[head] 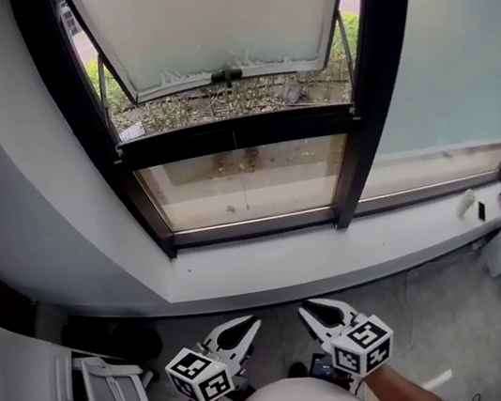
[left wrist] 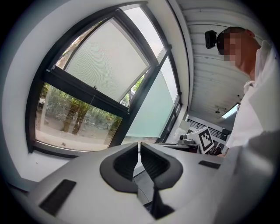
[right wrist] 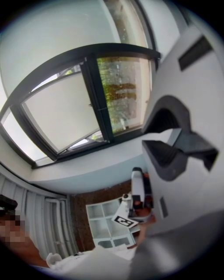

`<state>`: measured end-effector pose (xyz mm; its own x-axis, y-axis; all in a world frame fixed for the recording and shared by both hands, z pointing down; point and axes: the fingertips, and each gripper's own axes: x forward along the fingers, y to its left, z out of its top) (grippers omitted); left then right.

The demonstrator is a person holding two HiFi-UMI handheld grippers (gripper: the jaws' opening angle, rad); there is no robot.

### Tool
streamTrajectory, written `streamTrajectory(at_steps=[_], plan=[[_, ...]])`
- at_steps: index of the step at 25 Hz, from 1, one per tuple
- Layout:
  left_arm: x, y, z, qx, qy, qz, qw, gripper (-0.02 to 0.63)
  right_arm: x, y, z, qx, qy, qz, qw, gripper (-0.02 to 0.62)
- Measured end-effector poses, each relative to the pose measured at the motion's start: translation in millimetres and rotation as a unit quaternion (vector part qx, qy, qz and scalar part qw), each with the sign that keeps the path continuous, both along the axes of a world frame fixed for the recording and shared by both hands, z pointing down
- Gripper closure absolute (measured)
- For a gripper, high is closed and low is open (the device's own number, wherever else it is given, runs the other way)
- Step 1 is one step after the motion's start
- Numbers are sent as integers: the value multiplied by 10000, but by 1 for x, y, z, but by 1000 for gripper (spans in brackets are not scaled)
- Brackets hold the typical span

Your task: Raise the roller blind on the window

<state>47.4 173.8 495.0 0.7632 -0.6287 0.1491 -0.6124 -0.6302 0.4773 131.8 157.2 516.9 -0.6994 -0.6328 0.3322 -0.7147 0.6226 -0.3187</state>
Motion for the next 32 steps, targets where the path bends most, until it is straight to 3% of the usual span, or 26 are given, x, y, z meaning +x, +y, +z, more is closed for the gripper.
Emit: streamTrajectory(at_steps=[9, 15, 22, 32], plan=[[26, -11, 1, 81, -6, -218, 9997, 575, 24, -22, 5, 67, 113, -287, 9995, 528], [23, -24, 5, 47, -77, -385, 9992, 576, 21, -42, 8, 135, 218, -462, 9986, 517], [6, -61, 7, 148, -45, -318, 9994, 575, -1, -74, 11, 207, 336, -451, 9982, 514], [-48, -153, -3, 308, -42, -6, 9995, 575, -38, -163, 10, 223, 441, 80, 9987, 505]])
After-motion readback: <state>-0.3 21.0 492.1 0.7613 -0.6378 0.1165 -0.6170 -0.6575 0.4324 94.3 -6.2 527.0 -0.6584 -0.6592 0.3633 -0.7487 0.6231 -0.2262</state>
